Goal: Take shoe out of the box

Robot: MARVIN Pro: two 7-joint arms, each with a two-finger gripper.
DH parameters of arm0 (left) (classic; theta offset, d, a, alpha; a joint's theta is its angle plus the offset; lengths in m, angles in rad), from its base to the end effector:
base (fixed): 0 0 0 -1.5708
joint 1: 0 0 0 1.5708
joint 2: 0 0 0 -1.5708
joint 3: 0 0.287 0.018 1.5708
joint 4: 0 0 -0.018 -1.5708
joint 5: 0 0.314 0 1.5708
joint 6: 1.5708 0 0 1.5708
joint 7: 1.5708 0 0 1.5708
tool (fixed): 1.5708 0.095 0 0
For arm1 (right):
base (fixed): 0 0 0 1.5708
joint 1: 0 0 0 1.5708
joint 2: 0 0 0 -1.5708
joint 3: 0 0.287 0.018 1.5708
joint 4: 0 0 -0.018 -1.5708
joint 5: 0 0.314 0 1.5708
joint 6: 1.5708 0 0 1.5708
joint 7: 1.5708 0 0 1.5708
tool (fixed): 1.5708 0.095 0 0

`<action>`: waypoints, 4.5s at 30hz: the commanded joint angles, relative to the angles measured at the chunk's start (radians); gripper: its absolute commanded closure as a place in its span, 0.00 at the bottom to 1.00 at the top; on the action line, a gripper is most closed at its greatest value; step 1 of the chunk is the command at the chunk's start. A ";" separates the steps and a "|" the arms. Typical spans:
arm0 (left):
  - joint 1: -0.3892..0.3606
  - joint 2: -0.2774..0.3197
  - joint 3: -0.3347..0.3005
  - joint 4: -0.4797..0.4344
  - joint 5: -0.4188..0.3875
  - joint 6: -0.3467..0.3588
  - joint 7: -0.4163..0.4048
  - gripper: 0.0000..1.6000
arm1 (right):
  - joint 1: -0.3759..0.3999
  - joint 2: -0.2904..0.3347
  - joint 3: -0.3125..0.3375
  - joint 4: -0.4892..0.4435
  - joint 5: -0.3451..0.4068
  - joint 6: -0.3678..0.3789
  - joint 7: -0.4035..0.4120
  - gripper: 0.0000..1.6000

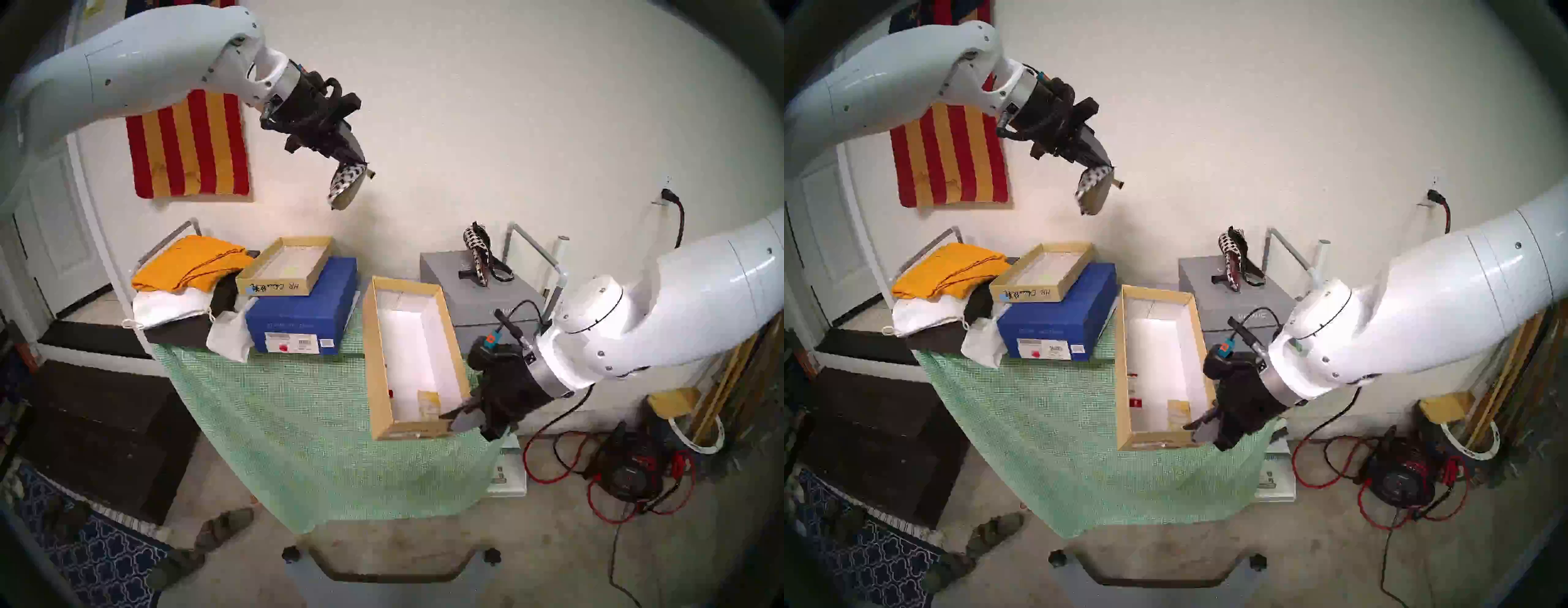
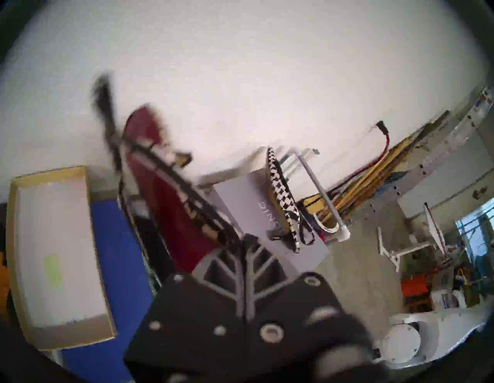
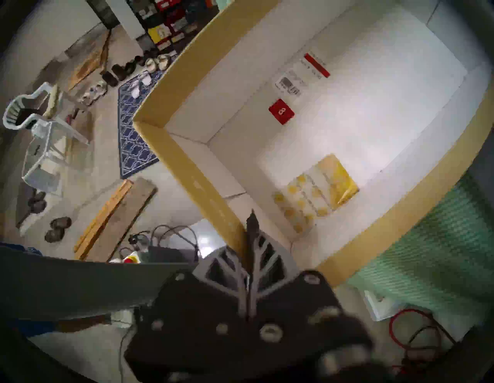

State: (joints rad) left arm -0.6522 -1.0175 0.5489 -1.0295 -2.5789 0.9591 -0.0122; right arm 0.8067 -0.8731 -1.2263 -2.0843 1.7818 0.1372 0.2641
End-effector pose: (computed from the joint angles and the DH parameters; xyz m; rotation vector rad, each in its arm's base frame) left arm 0.5480 -0.0136 0.1395 2.3974 -0.3026 0.8353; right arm 0.3453 0.0380 -0.1414 -2.2504 -1.3437 -0.6703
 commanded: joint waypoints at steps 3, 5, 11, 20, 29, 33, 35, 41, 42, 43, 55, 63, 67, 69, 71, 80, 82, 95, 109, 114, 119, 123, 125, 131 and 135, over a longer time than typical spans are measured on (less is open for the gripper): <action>0.002 -0.008 0.027 0.003 0.008 0.001 -0.024 1.00 | 0.078 0.054 0.142 -0.035 -0.050 -0.171 -0.172 1.00; -0.001 -0.006 0.037 0.000 0.012 0.001 -0.029 1.00 | 0.082 0.057 0.159 -0.054 -0.068 -0.217 -0.218 1.00; -0.017 0.003 0.068 -0.006 0.023 0.001 -0.055 1.00 | 0.090 0.074 0.208 -0.122 -0.111 -0.296 -0.323 1.00; -0.054 -0.006 0.154 0.007 0.046 0.001 -0.124 1.00 | 0.082 0.042 0.216 -0.176 -0.166 -0.324 -0.462 1.00; -0.055 -0.034 0.224 0.032 0.071 0.001 -0.175 1.00 | 0.117 -0.060 0.252 -0.048 -0.215 -0.241 -0.424 1.00; -0.058 -0.027 0.249 0.036 0.079 0.001 -0.190 1.00 | 0.137 -0.115 0.280 -0.002 -0.251 -0.176 -0.381 1.00; -0.058 -0.028 0.266 0.037 0.085 0.001 -0.201 1.00 | 0.141 -0.141 0.287 0.025 -0.253 -0.148 -0.344 1.00; -0.062 -0.032 0.320 0.040 0.105 0.001 -0.247 1.00 | 0.136 -0.185 0.291 0.049 -0.237 -0.065 -0.248 1.00; -0.064 -0.034 0.330 0.039 0.109 0.001 -0.257 1.00 | 0.138 -0.190 0.286 0.067 -0.232 -0.051 -0.174 1.00; -0.067 -0.037 0.341 0.040 0.115 0.001 -0.266 1.00 | 0.136 -0.196 0.284 0.056 -0.234 -0.041 -0.208 1.00; -0.038 -0.100 0.488 0.120 0.180 0.001 -0.382 1.00 | 0.162 -0.123 0.228 0.060 -0.223 0.001 -0.003 1.00; 0.058 -0.148 0.528 0.230 0.209 0.001 -0.471 1.00 | 0.174 -0.100 0.203 0.044 -0.222 0.003 0.024 1.00; 0.117 -0.169 0.543 0.272 0.221 0.001 -0.478 1.00 | 0.188 -0.082 0.197 0.043 -0.218 0.003 0.032 1.00; 0.137 -0.172 0.552 0.298 0.223 0.001 -0.493 1.00 | 0.195 -0.070 0.192 0.041 -0.214 0.002 0.037 1.00; 0.150 -0.175 0.562 0.323 0.230 0.001 -0.513 1.00 | 0.202 -0.062 0.187 0.038 -0.212 0.002 0.042 1.00; 0.210 -0.206 0.600 0.413 0.254 0.001 -0.605 0.00 | 0.188 -0.071 0.188 0.057 -0.215 -0.016 0.049 1.00; 0.210 -0.207 0.610 0.428 0.259 0.001 -0.635 0.00 | 0.179 -0.078 0.195 0.068 -0.213 -0.024 0.047 1.00; 0.151 -0.177 0.671 0.463 0.305 0.001 -0.818 0.00 | 0.062 -0.226 0.257 0.187 -0.224 -0.018 0.058 1.00; 0.078 -0.139 0.731 0.424 0.375 0.001 -0.949 0.00 | -0.030 -0.377 0.257 0.417 -0.294 0.051 0.126 1.00; 0.046 -0.126 0.737 0.399 0.386 0.001 -0.950 0.00 | -0.053 -0.405 0.262 0.475 -0.301 0.063 0.151 1.00; 0.009 -0.103 0.743 0.379 0.398 0.001 -0.965 0.00 | -0.101 -0.452 0.268 0.567 -0.303 0.079 0.220 1.00; -0.008 -0.088 0.748 0.363 0.405 0.001 -0.964 0.00 | -0.129 -0.472 0.263 0.617 -0.308 0.089 0.268 1.00; -0.014 -0.083 0.756 0.357 0.414 0.001 -0.976 0.00 | -0.141 -0.485 0.260 0.642 -0.315 0.095 0.297 1.00; -0.041 -0.063 0.755 0.328 0.418 0.001 -0.958 0.00 | -0.162 -0.507 0.264 0.690 -0.322 0.101 0.352 0.76; -0.057 -0.050 0.760 0.314 0.428 0.001 -0.963 0.00 | -0.168 -0.519 0.268 0.718 -0.328 0.106 0.392 0.67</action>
State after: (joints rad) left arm -0.6606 -1.0944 1.3096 -0.6993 -2.1518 0.9572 -0.8699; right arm 0.6610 -1.3588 -0.9616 -1.4184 1.4549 0.2406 0.6070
